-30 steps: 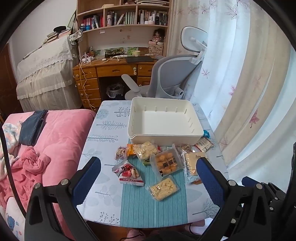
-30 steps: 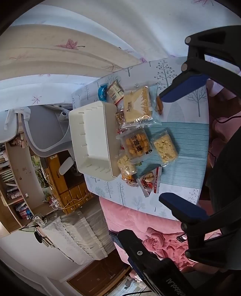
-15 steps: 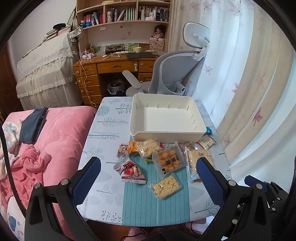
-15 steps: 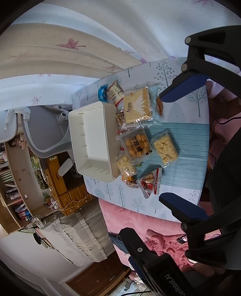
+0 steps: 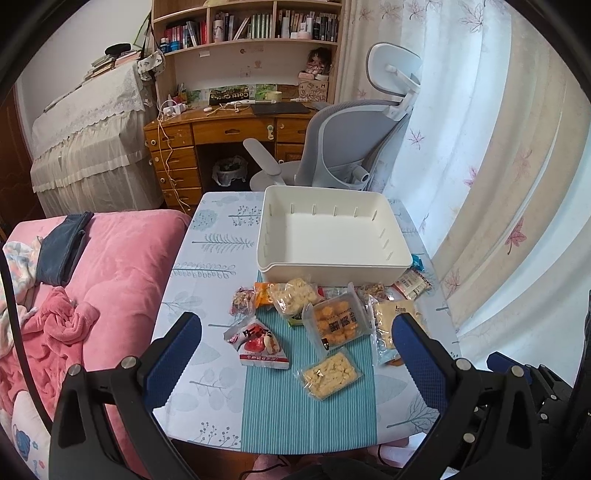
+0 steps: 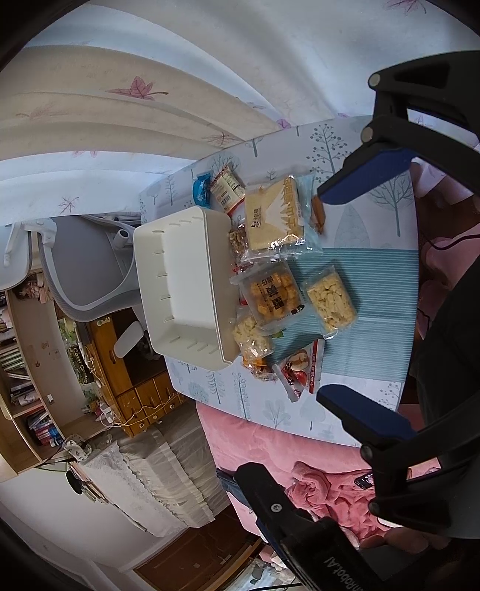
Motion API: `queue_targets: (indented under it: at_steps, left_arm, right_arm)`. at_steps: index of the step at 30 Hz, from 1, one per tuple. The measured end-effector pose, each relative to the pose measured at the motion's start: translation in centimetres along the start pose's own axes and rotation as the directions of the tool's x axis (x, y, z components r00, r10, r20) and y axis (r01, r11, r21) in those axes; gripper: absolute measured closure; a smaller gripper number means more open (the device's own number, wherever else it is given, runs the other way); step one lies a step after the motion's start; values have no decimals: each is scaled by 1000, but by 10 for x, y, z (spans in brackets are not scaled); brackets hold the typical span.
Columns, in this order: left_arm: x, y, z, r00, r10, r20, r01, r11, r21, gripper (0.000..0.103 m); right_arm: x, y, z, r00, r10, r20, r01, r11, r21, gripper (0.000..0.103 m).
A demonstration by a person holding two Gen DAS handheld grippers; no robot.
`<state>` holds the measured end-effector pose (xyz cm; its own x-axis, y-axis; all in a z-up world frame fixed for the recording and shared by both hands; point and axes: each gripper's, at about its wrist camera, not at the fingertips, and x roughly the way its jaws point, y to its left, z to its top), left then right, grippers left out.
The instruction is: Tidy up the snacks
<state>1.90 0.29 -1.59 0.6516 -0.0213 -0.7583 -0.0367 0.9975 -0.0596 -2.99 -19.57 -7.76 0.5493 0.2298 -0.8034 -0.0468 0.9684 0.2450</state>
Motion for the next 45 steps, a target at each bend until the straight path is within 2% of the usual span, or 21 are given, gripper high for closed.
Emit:
queue_targets:
  at_steps: [7,13,17,22,30,38,43,45]
  left_arm:
    - [17,-5,1,998,-9,-69,6,999,-42,1]
    - [31,-5,-13,988,-28,-150,10,993,-114,1]
    - [44,-8,-28,977,-24,-212,-8,989,-149,1]
    - [69,-9,-48,954,-39,-296,-20,981,-192,1]
    - [118,-13,-67,900,-71,-429,-48,964,-261,1]
    - [173,-20,-74,840,-70,-538,-101,954,-282,1]
    - [209,-25,-80,781,-98,-616,-130,941,-314,1]
    - [225,-28,-83,764,-96,-639,-145,938,-315,1]
  right_arm:
    - [12,-20,3,999,19,-40,-16,998,58,4]
    - [27,-43,-3,996,32,-89,-21,993,112,4]
    - [38,-61,-10,993,43,-109,-29,992,126,5]
    - [53,-81,-21,992,32,-121,-18,993,117,5]
    - [84,-111,-34,993,1,-118,10,996,89,5]
    - [117,-126,-26,996,1,-87,3,999,47,6]
    - [142,-128,-11,996,26,-89,-25,1000,12,6]
    - [157,-127,-5,994,27,-108,-28,1000,-11,6]
